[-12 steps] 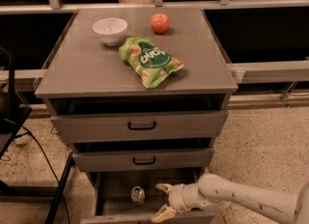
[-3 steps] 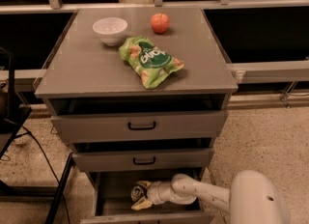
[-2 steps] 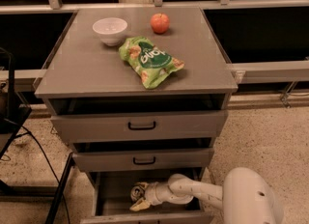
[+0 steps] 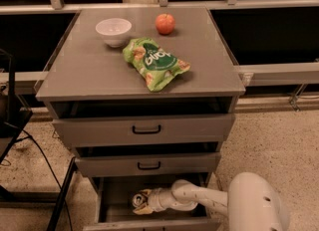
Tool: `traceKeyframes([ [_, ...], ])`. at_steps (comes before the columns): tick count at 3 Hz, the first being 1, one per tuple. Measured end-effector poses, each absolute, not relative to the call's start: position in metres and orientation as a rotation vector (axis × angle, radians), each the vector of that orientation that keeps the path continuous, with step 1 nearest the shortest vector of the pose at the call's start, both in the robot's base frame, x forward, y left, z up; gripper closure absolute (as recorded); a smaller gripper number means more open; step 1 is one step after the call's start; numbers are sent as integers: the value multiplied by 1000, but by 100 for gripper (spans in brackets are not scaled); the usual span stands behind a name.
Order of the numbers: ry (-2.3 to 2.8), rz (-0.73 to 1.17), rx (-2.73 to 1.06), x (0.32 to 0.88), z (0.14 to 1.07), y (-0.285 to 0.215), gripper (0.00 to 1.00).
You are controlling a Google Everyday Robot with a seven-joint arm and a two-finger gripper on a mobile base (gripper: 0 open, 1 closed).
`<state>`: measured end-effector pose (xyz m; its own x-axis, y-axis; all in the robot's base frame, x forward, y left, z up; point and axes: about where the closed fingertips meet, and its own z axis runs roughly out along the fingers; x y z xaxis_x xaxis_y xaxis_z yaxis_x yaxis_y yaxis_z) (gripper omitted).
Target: Pick 7up can from bottom drawer and place on counter
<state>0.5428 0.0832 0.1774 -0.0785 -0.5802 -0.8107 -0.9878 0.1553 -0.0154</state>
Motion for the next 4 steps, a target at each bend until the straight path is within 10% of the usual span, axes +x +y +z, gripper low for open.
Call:
traceKeyframes([
  [2,1747,752,-1505,543,177,83,100],
  [4,1721,778,-1506,539,199,84,100],
])
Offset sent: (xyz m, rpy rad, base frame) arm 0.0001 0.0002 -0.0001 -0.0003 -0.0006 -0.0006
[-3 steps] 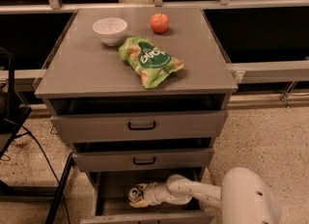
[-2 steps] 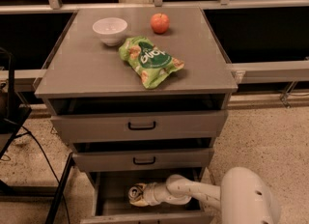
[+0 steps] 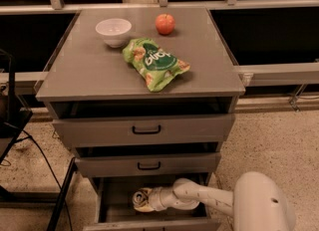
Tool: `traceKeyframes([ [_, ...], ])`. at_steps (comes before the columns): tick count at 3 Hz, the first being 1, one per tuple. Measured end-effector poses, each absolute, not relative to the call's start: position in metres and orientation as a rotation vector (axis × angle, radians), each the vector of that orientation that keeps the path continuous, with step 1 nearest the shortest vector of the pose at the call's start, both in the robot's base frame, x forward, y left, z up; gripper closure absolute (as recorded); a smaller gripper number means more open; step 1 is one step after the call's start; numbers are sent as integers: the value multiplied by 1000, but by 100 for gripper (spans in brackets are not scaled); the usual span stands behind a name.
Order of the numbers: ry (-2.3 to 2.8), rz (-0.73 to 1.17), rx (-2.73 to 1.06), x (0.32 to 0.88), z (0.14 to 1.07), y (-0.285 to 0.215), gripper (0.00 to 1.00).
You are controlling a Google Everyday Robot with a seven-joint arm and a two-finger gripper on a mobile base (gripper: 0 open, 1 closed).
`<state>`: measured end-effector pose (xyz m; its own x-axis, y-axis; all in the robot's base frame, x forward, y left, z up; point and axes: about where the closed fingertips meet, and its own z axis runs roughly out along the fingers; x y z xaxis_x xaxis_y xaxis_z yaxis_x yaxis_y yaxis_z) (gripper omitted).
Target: Pick 7up can from bottom drawer and place on counter
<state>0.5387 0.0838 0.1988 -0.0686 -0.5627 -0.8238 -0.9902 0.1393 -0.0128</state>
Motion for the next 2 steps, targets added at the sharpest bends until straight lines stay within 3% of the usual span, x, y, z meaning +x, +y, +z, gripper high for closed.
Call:
traceKeyframes([
  [2,1707,807,-1490,516,284,69,100],
])
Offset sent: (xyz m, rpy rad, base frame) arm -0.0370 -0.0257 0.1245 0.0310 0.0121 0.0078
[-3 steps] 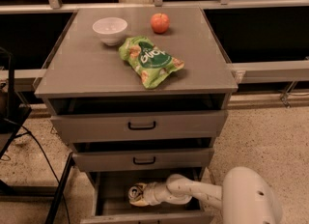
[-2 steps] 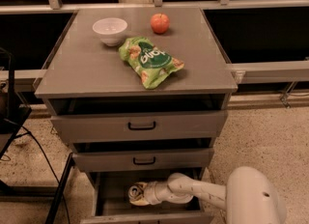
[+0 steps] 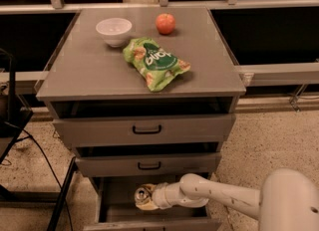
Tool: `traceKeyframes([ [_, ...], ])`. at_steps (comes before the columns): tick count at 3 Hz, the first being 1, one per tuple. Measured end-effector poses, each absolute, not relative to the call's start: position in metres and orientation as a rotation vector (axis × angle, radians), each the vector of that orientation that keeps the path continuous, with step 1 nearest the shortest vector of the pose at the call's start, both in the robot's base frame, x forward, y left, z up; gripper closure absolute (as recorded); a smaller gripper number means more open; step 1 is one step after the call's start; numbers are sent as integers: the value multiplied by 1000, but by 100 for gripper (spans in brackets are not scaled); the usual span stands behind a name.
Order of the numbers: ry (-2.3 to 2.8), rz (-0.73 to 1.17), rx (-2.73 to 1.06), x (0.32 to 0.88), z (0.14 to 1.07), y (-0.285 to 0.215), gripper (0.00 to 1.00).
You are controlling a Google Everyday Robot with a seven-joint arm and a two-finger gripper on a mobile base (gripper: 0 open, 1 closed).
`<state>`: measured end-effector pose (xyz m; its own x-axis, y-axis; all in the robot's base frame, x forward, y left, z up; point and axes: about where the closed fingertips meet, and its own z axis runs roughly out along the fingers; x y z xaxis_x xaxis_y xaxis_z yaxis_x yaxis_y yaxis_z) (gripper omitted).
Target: Pick 7up can from bottom drawer and place on counter
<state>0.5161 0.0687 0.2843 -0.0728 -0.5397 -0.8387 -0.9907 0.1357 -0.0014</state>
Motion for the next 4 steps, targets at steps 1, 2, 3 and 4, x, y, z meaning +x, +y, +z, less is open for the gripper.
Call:
traceKeyframes([
  [1,1708,804,-1482,501,314,61,100],
  [2,1718,740,-1454,474,372,45,100],
  [3,1691,677,-1483,456,420,42,100],
  [4,1691,677,-1483,456,420,42,100],
])
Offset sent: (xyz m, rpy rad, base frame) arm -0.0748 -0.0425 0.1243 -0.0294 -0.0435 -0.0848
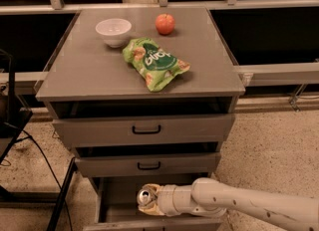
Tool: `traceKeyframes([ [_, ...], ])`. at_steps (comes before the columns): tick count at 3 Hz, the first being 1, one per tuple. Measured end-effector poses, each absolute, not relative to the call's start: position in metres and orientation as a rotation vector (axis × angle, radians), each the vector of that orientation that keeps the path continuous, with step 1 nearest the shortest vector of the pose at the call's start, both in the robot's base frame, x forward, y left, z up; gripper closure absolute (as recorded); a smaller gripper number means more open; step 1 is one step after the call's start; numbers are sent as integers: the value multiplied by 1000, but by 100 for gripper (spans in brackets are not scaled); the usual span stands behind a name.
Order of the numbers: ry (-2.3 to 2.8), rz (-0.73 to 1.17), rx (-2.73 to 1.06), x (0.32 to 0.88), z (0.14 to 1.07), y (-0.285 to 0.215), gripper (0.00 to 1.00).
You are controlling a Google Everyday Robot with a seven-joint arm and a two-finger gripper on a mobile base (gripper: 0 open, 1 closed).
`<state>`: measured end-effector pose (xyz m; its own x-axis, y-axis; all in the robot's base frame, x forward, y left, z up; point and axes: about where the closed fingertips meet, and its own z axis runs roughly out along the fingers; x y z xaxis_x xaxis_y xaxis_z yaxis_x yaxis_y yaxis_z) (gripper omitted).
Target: Pick 7up can from bottom drawer and place on counter
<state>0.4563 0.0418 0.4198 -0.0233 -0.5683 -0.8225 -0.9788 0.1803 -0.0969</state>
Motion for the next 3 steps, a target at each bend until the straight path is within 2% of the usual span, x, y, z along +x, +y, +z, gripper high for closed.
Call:
traceKeyframes([
  [3,1641,662,-1517,459,538,50,100],
])
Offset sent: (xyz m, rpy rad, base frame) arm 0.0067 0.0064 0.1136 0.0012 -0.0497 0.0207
